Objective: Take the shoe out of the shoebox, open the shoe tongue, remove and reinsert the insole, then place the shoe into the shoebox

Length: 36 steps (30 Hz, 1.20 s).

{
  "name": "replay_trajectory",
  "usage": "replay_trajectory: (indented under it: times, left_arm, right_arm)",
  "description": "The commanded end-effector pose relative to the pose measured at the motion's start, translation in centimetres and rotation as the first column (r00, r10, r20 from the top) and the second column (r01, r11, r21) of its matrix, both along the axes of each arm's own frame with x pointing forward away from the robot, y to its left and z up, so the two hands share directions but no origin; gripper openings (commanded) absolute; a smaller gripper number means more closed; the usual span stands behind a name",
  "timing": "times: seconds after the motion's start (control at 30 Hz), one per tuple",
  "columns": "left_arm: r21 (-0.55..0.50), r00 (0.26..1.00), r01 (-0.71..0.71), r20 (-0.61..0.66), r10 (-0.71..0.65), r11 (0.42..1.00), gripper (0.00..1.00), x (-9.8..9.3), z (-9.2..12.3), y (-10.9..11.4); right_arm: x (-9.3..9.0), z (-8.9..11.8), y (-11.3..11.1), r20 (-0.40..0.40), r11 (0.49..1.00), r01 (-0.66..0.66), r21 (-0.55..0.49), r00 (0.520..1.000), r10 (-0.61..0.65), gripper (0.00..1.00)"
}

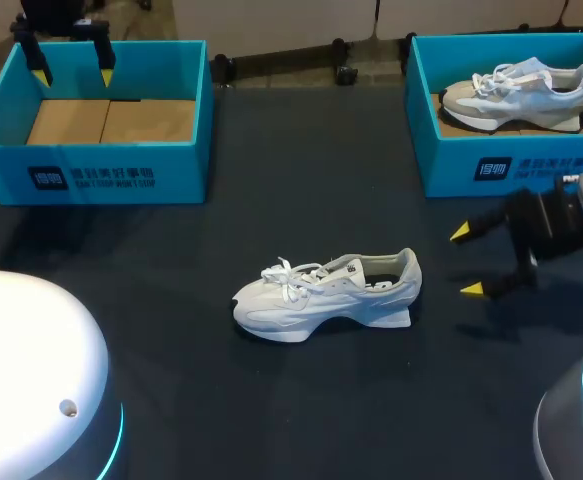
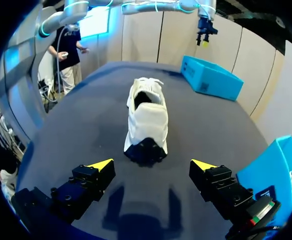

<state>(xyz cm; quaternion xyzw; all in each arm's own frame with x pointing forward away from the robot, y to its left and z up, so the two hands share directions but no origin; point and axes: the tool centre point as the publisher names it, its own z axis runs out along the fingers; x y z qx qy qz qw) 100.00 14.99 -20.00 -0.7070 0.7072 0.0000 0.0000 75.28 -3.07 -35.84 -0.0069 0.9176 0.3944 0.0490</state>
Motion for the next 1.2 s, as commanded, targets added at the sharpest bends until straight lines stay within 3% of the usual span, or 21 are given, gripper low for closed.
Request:
replay_trajectory:
  times: [0.03, 1.2]
  left_arm:
    - [0.000, 1.000, 0.000, 0.000, 0.000, 1.000, 1.00, 0.00, 0.00, 0.01]
    - [0.000, 1.000, 0.000, 0.000, 0.000, 1.000, 1.00, 0.00, 0.00, 0.01]
  right_arm:
    - [-0.38, -1.14, -0.43, -0.007, 1.000, 0.015, 0.007, 1.000, -0.015, 1.00]
    - [-0.05, -2.07, 0.20, -0.024, 0.998, 0.008, -0.057, 1.000, -0.009, 1.00]
